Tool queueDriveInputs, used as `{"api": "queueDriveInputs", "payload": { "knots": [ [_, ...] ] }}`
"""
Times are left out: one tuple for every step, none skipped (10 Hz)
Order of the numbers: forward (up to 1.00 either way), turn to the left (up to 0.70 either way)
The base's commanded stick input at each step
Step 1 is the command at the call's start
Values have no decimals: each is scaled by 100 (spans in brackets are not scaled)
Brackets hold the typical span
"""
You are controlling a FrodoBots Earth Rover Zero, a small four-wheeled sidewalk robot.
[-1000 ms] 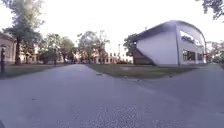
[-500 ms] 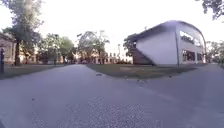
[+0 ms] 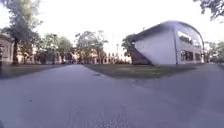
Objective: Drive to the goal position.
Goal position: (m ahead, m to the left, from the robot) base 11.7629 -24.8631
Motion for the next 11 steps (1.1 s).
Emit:
{"api": "queueDriveInputs", "payload": {
  "knots": [
    [70,-35],
    [70,-35],
    [70,-35],
    [70,-35],
    [70,-35],
    [70,-35],
    [70,-35],
    [53,-43],
    [9,-65],
    [0,-70],
    [0,-70]
  ]
}}
